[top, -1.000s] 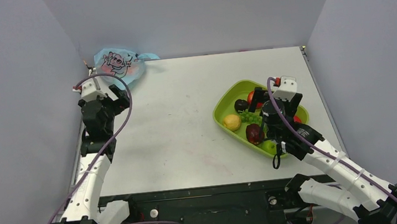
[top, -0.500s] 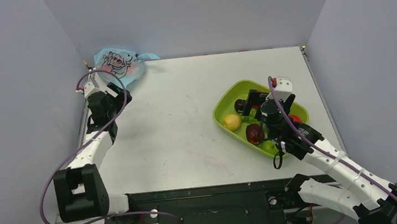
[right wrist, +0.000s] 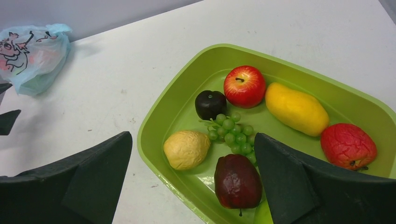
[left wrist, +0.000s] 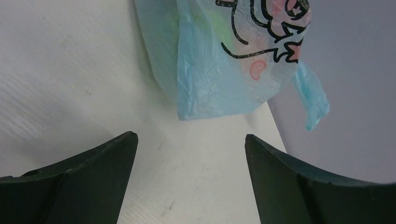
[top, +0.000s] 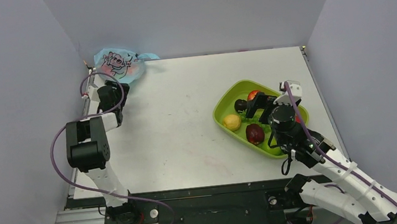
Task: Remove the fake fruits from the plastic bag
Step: Move the plastic bag to the center of the board.
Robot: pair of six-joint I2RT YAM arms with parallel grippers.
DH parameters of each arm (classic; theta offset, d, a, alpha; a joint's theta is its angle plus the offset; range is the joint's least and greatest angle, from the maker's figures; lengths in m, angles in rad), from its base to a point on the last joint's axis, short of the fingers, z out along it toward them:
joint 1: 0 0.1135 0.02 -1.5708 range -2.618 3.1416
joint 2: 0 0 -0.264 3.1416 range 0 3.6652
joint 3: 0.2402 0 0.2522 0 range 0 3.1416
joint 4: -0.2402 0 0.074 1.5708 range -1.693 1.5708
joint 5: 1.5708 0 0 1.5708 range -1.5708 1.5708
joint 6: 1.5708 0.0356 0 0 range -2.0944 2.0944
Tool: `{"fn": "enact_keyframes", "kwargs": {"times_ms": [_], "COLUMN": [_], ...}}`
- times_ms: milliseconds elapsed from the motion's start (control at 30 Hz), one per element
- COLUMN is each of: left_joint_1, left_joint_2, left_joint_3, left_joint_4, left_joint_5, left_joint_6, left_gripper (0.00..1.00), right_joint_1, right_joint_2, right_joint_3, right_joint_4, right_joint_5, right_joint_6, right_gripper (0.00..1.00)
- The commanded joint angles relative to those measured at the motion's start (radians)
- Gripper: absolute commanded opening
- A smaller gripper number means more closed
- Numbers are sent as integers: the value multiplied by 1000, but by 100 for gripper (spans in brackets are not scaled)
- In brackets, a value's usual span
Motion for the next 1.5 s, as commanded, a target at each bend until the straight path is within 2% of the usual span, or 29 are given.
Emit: {"fn": "enact_keyframes", "kwargs": {"times_ms": [0, 167, 267, 333, 500, 633, 867, 1000, 1200, 1333, 1467], "left_joint_1": [17, 36, 38, 40, 52, 66, 70, 70, 71, 71, 79], "left_joint_2": [92, 219, 263, 280, 277, 245, 49, -97, -344, -546, -826], "left_joint_3": [115, 175, 212, 245, 248, 216, 58, -43, -230, -368, -488], "left_joint_4": [104, 171, 178, 161, 172, 154, -35, -209, -431, -573, -702], "left_joint_5": [-25, 15, 35, 47, 88, 113, 125, 195, 289, 312, 338], "left_joint_6": [-93, -124, -109, -94, -74, -65, -93, -82, 16, 63, 58], "left_gripper": [84, 82, 74, 62, 24, 1, 0, 0, 0, 0, 0], "right_joint_1": [8, 9, 8, 9, 8, 9, 9, 14, 31, 94, 212], "right_joint_2": [-31, -34, -24, -11, 19, 31, 79, 105, 146, 186, 253], "right_joint_3": [-12, -10, -11, -7, 2, 1, 25, 38, 40, 30, 51], "right_joint_4": [14, 8, 8, 8, 4, 12, 2, 2, 24, 80, 130], "right_joint_5": [10, 24, 28, 29, 22, 7, 6, -9, -154, -208, -171], "right_joint_6": [3, -7, -8, -8, 1, 9, -9, -12, -48, -31, 3], "right_gripper": [100, 100, 100, 100, 99, 99, 99, 99, 99, 98, 98]}}
